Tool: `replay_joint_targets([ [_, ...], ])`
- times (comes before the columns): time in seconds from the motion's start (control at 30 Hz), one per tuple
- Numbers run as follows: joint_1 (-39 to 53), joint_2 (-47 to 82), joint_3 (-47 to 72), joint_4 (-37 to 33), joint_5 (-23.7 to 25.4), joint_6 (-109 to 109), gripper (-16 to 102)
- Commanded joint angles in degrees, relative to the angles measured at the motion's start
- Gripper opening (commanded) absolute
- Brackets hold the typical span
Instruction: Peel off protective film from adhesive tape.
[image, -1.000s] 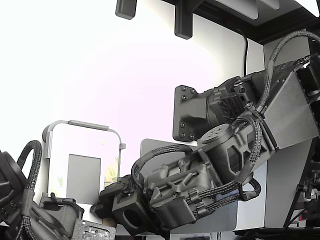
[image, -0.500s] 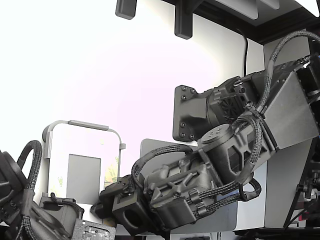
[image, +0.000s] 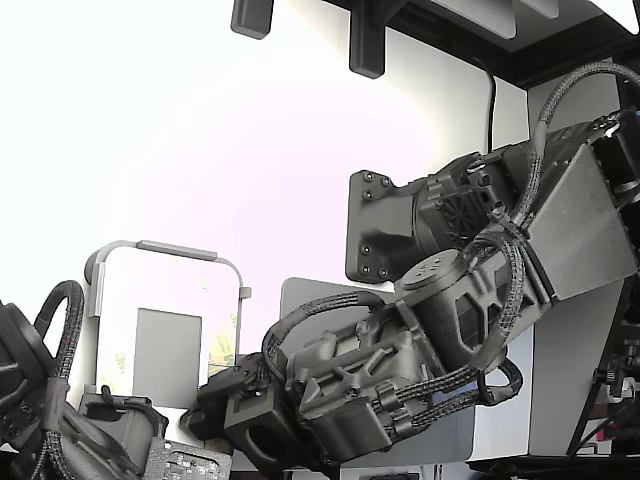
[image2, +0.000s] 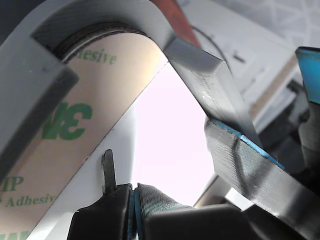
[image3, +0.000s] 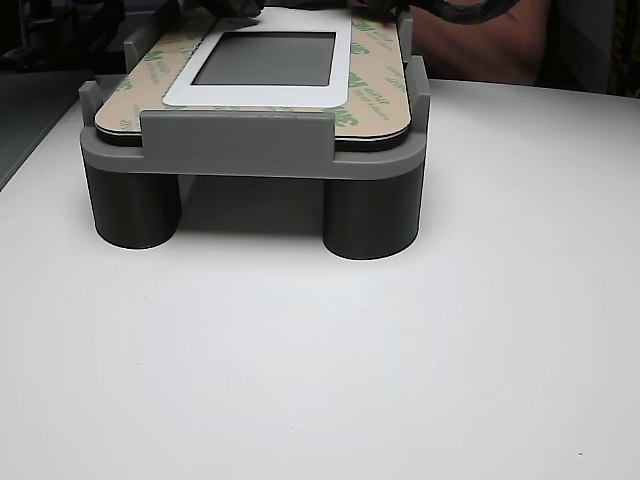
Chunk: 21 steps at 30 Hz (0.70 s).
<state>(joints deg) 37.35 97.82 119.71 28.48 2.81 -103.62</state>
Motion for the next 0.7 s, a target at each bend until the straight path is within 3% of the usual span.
replay_joint_targets([
  [0.0,-0.88,1.05,-1.58,-0.26,0.0,-0.09,-10],
  [0.67,-0.62,1.67,0.0,-1.32,-0.09,0.79,-10],
])
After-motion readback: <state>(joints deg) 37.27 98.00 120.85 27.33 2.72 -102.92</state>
